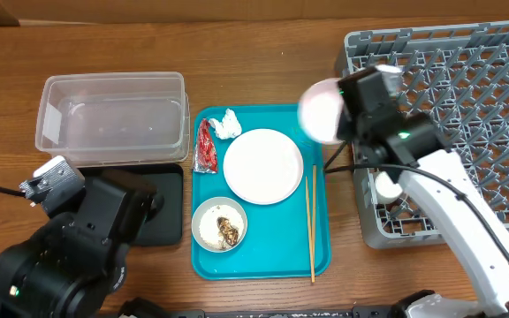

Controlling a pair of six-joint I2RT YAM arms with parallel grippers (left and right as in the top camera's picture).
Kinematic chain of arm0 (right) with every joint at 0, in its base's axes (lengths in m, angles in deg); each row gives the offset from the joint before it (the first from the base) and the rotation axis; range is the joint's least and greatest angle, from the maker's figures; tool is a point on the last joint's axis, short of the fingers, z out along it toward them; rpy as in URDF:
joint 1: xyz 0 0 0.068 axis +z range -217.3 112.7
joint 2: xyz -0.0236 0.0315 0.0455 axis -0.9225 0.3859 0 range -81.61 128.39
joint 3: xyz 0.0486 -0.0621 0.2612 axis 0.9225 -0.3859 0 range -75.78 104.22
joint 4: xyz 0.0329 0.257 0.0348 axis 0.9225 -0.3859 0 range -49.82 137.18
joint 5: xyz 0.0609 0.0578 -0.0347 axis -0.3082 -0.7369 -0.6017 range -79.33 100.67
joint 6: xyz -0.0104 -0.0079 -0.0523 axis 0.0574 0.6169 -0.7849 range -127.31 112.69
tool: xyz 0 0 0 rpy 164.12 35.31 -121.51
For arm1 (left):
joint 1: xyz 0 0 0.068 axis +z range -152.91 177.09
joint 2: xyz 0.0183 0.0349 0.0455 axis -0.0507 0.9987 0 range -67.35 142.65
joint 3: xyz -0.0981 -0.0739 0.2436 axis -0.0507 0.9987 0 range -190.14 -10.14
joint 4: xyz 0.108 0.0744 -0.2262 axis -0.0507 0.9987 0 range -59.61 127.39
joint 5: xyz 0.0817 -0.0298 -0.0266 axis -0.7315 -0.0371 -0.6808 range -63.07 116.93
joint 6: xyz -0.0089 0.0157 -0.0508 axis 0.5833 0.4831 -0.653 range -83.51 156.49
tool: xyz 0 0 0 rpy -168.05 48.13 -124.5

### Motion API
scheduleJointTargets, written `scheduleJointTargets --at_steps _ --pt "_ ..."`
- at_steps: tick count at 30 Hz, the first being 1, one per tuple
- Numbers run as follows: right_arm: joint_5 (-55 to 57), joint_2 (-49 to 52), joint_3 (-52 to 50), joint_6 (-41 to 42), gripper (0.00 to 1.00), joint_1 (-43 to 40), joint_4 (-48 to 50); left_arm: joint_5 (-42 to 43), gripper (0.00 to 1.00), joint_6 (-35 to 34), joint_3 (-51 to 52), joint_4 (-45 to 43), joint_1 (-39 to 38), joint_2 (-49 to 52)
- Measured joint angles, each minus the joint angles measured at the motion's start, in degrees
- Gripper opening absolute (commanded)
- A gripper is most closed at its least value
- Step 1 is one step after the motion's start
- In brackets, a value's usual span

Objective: Sort waste into correct bins and load items into the dishwasher
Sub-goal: 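Grasp the pink bowl with the right gripper and lift it off the plate, then set the pink bowl into the back of the dish rack, right gripper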

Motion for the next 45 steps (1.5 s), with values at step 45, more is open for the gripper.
scheduleJointTargets --at_steps 45 --pt "44.3 19.8 0.0 -12.1 0.04 -20.6 14.8 4.3 1.00 -0.1 0.0 0.0 0.0 0.9"
